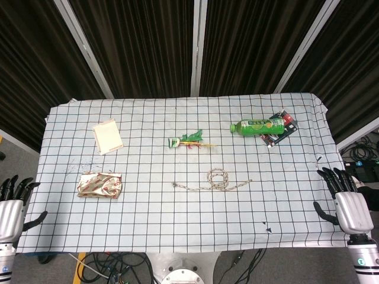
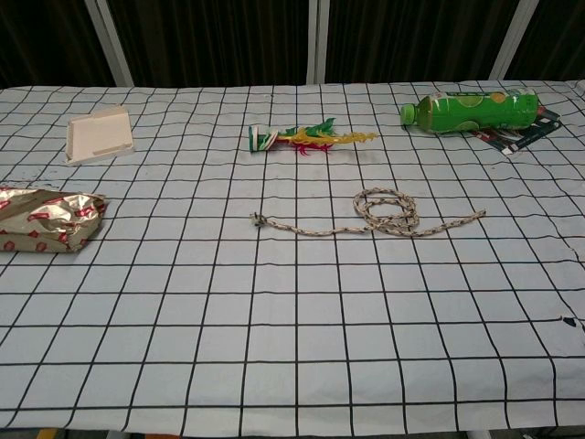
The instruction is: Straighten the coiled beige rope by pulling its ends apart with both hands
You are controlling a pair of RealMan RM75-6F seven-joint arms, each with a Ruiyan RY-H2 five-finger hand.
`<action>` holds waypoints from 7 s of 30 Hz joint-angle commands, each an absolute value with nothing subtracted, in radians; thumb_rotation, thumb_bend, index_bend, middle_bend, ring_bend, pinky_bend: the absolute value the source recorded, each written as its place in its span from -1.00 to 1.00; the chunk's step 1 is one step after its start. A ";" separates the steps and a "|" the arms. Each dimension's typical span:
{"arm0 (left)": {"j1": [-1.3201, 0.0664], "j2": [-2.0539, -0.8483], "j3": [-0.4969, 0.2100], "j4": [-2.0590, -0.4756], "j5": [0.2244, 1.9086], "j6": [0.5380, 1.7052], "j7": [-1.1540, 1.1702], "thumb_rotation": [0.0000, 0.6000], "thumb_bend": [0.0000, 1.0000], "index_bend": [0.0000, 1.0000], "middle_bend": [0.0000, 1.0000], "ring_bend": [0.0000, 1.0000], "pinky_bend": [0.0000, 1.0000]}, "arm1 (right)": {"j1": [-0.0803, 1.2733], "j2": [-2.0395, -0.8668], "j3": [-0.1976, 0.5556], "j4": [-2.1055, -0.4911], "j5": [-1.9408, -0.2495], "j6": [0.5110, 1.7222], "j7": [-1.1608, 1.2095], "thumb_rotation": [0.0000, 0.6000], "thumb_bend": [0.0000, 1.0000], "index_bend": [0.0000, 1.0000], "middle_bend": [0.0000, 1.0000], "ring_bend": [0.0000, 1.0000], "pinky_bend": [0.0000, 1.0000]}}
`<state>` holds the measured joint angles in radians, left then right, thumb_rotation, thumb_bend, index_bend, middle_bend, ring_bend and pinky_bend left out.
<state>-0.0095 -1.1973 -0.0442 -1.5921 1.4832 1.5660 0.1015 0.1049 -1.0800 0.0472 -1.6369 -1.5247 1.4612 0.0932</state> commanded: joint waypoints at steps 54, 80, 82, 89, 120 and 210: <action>-0.013 -1.217 -0.051 -1.531 1.449 1.533 0.039 1.00 -0.74 -0.52 -0.71 -1.00 -1.00 | 0.575 -1.584 0.103 -1.192 -1.401 0.930 -0.079 1.00 -0.45 0.10 -0.63 -1.00 -1.00; -0.011 -1.225 -0.051 -1.508 1.444 1.528 0.019 1.00 -0.74 -0.52 -0.71 -1.00 -1.00 | 0.586 -1.605 0.083 -1.177 -1.399 0.949 -0.095 1.00 -0.31 0.01 -0.66 -1.00 -1.00; -0.010 -1.226 -0.051 -1.506 1.445 1.531 0.017 1.00 -0.74 -0.52 -0.71 -1.00 -1.00 | 0.586 -1.608 0.083 -1.172 -1.397 0.952 -0.095 1.00 -0.30 0.04 -0.65 -1.00 -1.00; -0.008 -1.227 -0.050 -1.503 1.448 1.533 0.015 1.00 -0.74 -0.52 -0.71 -1.00 -1.00 | 0.583 -1.614 0.086 -1.168 -1.392 0.964 -0.098 1.00 -0.27 0.11 -0.63 -1.00 -1.00; -0.526 -1.240 -0.157 -1.666 1.583 1.013 -0.150 1.00 -0.69 -0.23 -0.71 -1.00 -1.00 | 0.609 -1.518 0.184 -1.505 -1.158 0.996 -0.440 1.00 0.00 0.33 -0.59 -1.00 -1.00; -0.916 -1.896 -0.182 -1.209 1.108 0.843 0.450 1.00 -0.15 0.20 -0.70 -1.00 -1.00 | 0.643 -1.519 0.148 -1.496 -1.072 1.019 -0.429 1.00 0.02 0.34 -0.62 -1.00 -1.00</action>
<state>-0.9162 -1.8955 -0.1822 -1.2093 1.1076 0.8420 0.4515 0.6434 -1.5192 0.1479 -1.4957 -1.0721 1.0190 -0.4289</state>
